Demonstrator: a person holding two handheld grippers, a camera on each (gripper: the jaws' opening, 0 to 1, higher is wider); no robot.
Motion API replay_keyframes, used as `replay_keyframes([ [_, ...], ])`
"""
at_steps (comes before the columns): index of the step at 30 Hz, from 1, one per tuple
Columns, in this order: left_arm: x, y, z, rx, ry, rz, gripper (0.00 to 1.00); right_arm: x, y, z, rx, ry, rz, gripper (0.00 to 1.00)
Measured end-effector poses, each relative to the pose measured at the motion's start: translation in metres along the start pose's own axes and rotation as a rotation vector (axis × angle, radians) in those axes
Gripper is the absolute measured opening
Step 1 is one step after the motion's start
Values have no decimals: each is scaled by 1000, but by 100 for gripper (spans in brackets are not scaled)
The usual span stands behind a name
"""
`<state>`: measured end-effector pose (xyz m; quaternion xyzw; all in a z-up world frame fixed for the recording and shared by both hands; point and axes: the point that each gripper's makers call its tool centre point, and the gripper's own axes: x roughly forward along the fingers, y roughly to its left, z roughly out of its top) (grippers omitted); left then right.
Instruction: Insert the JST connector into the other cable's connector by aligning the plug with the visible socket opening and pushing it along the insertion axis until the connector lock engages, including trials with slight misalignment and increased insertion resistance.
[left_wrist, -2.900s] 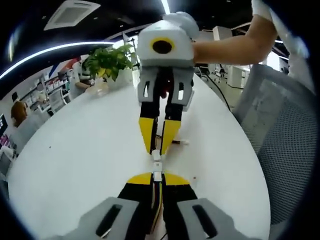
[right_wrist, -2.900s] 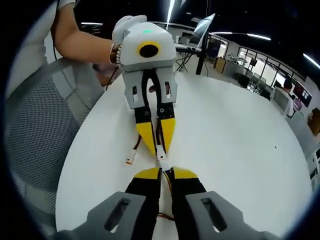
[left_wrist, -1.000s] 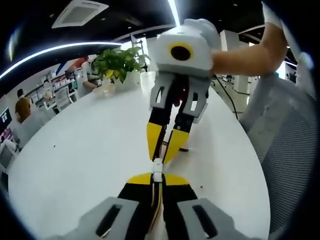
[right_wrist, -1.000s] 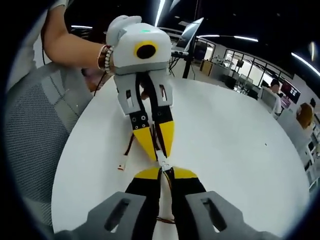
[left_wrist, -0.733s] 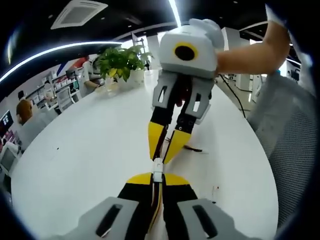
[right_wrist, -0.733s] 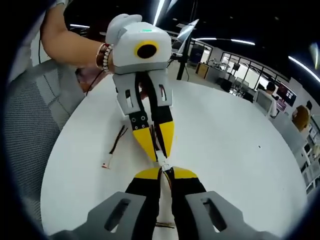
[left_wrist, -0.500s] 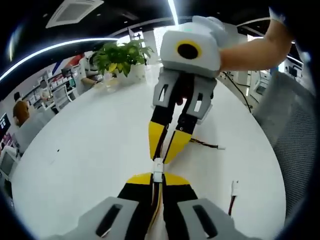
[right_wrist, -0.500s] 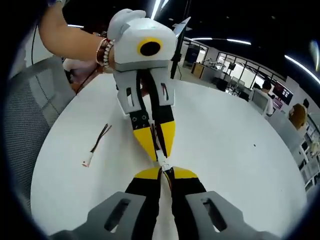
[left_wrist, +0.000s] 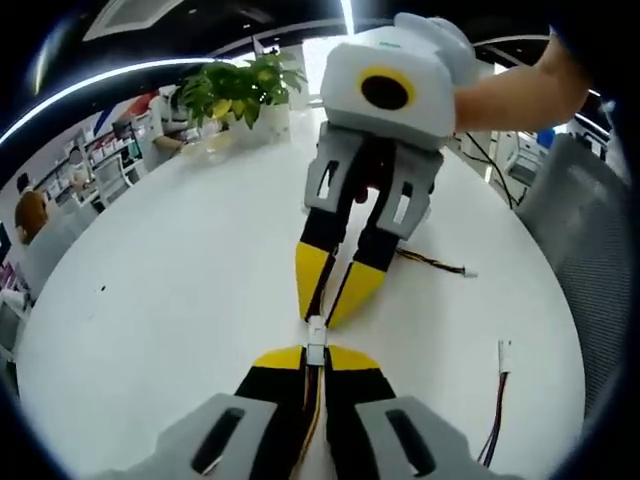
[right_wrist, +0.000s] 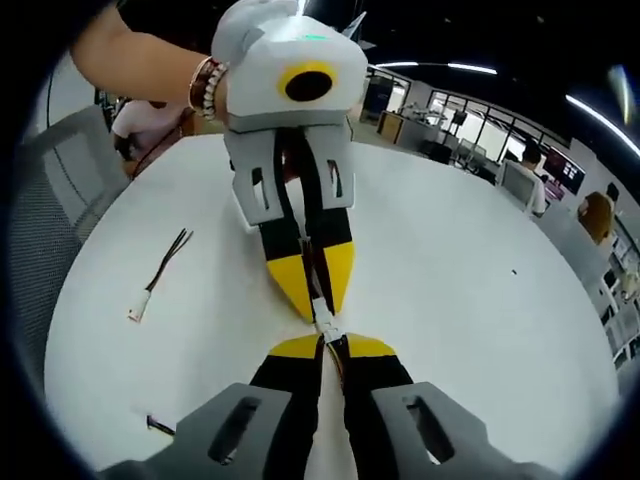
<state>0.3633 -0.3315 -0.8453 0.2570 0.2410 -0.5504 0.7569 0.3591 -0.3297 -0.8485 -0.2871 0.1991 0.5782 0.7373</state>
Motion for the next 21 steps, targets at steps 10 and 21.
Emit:
replay_keyframes([
  [10, -2, 4, 1, 26, 32, 30, 14, 2, -3, -1, 50, 16, -27, 7],
  [21, -24, -10, 1, 65, 72, 31, 15, -31, -4, 22, -7, -17, -48, 7],
])
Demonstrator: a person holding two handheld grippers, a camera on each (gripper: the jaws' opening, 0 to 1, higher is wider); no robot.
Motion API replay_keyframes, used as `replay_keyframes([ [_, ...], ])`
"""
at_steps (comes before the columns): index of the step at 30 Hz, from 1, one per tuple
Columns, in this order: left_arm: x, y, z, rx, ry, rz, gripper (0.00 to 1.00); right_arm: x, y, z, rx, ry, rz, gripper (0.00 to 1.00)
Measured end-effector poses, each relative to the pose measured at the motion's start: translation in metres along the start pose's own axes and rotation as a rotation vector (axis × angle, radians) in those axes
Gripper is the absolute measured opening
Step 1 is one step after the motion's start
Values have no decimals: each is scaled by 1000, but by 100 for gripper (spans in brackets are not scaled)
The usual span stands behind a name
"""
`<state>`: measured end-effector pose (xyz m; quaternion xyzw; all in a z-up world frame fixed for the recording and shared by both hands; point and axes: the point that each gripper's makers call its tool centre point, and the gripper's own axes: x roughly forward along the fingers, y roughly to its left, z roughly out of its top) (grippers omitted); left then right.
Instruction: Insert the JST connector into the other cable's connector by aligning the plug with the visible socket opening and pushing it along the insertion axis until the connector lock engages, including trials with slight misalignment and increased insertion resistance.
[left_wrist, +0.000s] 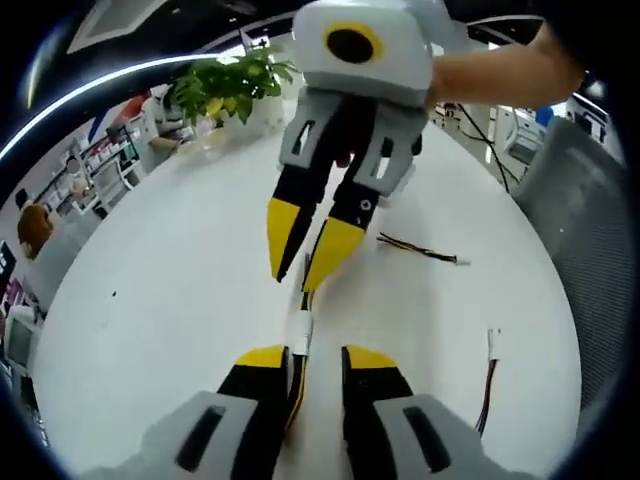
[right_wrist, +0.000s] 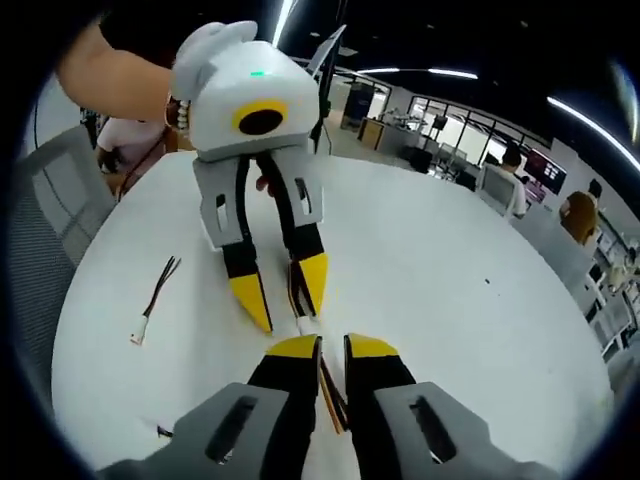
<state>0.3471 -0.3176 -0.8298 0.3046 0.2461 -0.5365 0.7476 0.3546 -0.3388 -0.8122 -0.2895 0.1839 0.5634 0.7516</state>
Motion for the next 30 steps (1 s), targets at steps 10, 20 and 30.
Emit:
replay_keyframes([
  [10, -49, -46, -7, -140, -101, 13, 20, -36, 67, -26, -148, 113, 244, 8],
  [20, -50, -98, -28, -154, -79, -24, 19, -58, 112, -58, -330, 295, 461, 9],
  [30, -26, -115, -13, -165, -138, -103, 11, -55, 109, -70, -414, 331, 505, 10],
])
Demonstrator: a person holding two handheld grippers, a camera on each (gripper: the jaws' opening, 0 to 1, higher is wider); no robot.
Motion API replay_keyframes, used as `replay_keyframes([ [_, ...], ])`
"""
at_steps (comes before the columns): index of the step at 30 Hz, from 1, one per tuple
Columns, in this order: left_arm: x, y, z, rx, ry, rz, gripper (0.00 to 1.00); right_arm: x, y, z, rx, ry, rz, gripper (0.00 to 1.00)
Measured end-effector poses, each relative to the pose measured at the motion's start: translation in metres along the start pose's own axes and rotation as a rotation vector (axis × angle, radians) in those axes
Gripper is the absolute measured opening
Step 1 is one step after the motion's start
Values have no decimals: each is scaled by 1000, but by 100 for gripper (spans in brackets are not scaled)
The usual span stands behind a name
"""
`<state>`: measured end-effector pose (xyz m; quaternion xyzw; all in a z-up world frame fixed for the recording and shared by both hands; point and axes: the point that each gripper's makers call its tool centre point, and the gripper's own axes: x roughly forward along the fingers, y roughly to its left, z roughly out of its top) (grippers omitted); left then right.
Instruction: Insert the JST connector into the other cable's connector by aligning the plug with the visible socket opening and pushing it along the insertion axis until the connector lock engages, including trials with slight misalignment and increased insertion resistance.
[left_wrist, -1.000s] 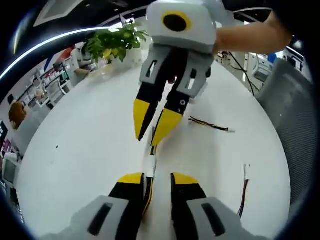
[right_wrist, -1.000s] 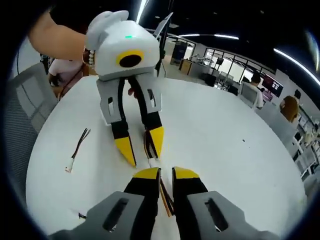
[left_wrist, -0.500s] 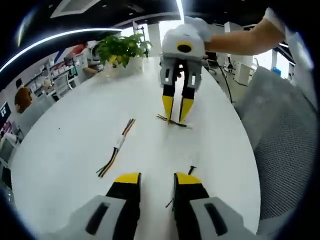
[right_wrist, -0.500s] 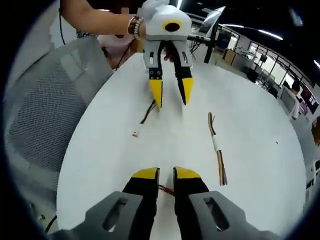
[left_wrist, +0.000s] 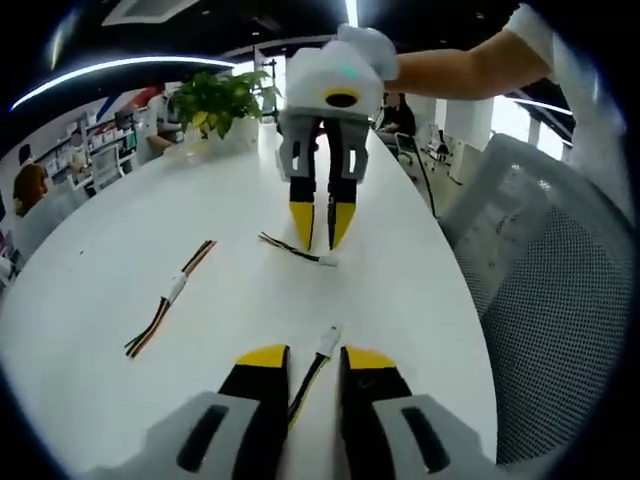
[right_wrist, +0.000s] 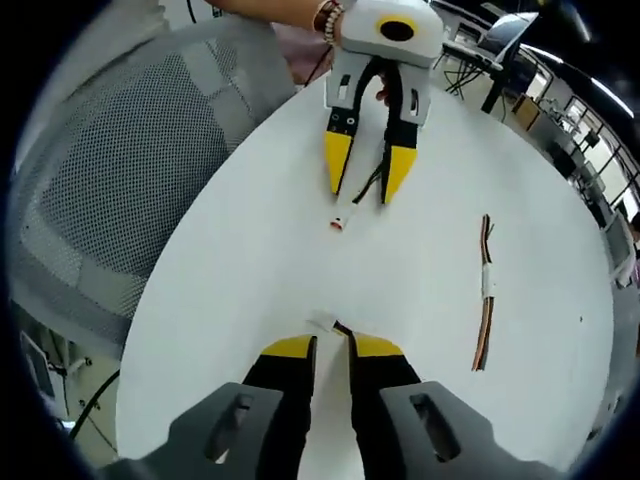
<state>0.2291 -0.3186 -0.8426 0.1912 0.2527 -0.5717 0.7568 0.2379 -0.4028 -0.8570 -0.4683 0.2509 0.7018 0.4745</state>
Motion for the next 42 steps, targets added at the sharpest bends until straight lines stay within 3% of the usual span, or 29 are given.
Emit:
replay_keyframes([
  [4, 4, -9, 5, 0, -36, -25, 7, 2, -4, 5, -11, -32, -13, 7],
  [13, 12, -12, -2, 19, -5, -20, 3, 3, -5, 8, 12, -58, -22, 6],
  [16, 13, -12, 0, 17, -18, -16, 3, 4, -7, 10, 60, -74, -55, 0],
  [20, 13, -12, 1, 16, -19, -11, 3, 3, -8, 11, 100, -82, -86, 0],
  [23, 14, -12, 1, 13, -24, -8, 3, 3, -10, 11, 185, -89, -130, 0],
  [28, 13, -13, 1, 13, -22, -5, 3, 3, -7, 11, 222, -79, -184, 0],
  [33, 13, -14, 1, 21, -19, -5, 3, 1, -9, 6, 358, -44, -276, 0],
  [36, 12, -14, 1, 22, -18, 0, 3, 0, -8, 5, 528, -50, -320, 0],
  [39, 12, -15, 1, 25, -17, -1, 3, 0, -7, 5, 634, -49, -371, 0],
  [42, 11, -17, 1, 26, -17, -9, 4, -1, -5, 11, 575, -64, -431, 0],
])
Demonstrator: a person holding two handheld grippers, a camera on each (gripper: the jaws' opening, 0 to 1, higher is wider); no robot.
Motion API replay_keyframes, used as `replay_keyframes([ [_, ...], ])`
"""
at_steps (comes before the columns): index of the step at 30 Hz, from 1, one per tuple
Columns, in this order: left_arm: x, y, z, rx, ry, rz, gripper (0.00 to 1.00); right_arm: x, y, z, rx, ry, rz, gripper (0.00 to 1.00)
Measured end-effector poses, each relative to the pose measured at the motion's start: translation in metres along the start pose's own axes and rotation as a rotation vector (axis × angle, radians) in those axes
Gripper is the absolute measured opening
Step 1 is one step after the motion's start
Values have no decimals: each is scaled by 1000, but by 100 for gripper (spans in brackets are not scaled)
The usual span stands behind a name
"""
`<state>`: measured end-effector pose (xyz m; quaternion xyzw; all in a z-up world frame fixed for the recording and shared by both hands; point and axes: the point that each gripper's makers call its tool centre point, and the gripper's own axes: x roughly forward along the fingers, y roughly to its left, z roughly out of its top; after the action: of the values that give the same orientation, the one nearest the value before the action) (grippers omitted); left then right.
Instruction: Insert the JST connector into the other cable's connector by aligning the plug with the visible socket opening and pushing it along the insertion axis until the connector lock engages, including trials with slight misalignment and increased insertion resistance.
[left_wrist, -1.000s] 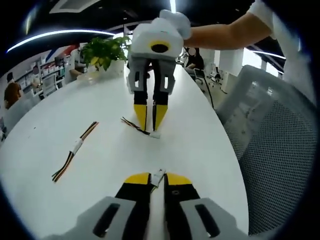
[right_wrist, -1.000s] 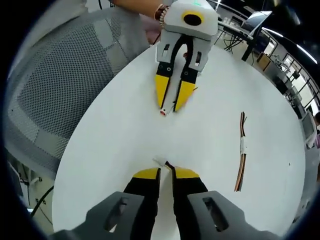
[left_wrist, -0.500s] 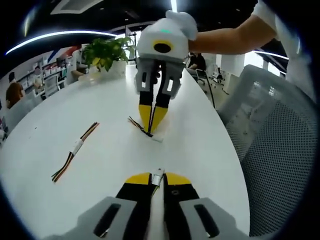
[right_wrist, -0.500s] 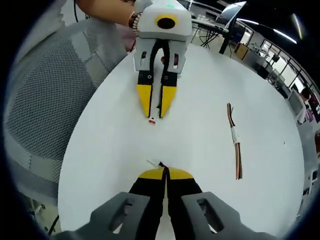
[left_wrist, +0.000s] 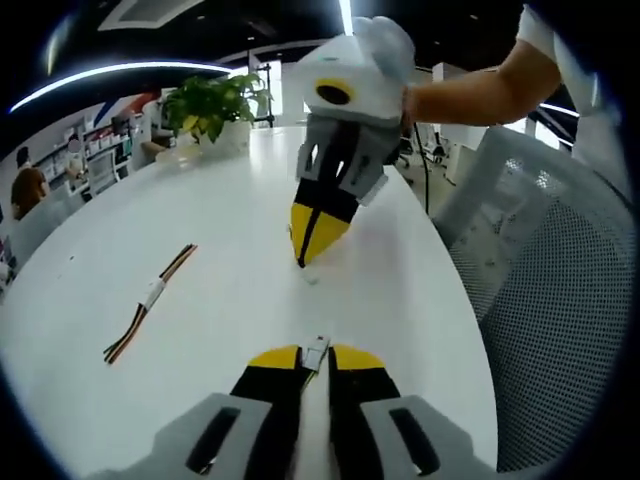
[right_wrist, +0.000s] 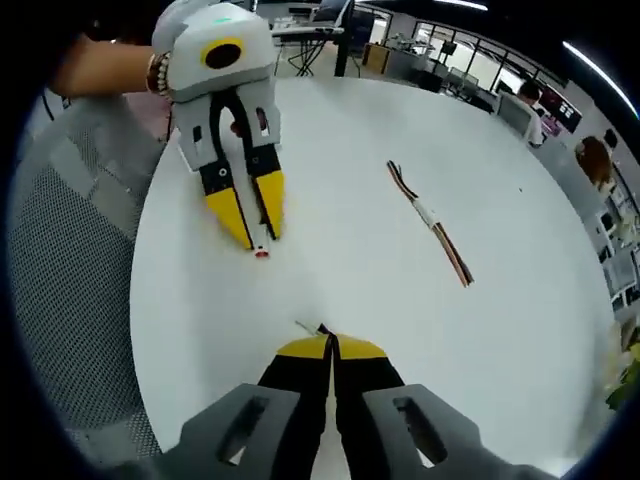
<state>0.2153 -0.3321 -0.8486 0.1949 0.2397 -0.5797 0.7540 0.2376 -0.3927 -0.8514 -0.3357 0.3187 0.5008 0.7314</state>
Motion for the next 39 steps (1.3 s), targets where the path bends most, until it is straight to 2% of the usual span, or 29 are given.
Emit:
replay_keyframes([
  [3, -2, -1, -1, 13, 3, -2, 6, -6, 11, 15, -98, -119, 59, 0],
  [4, -2, -1, -1, 14, 4, -4, 6, -8, 12, 16, -134, -134, 73, 0],
  [5, -2, -1, -1, 16, 4, -5, 7, -9, 18, 16, -213, -158, 118, 1],
  [7, -3, -2, -2, 17, 4, -10, 7, -9, 25, 9, -273, -144, 175, 7],
  [9, -2, -3, -2, 15, -3, -15, 7, -6, 23, 5, -292, -151, 180, 11],
  [13, -1, -5, 0, 9, -15, -23, 7, 1, 10, 3, -277, -173, 166, 13],
  [16, -1, -4, -1, 4, -19, -23, 7, 3, 10, 8, -248, -207, 198, 13],
  [20, -2, -3, -1, -4, -28, -22, 6, 7, 9, 8, -250, -203, 216, 6],
  [24, -2, -3, 0, -4, -33, -20, 6, 6, 9, 8, -210, -217, 221, 5],
  [28, -2, -1, 1, -1, -44, -10, 5, 5, 9, 7, -172, -238, 198, 5],
  [32, -2, -1, 1, 1, -43, -2, 5, 4, 7, 6, -79, -274, 157, 5],
  [39, 1, -6, 3, 14, -39, -2, 0, 4, 7, 6, 45, -290, 105, 4],
])
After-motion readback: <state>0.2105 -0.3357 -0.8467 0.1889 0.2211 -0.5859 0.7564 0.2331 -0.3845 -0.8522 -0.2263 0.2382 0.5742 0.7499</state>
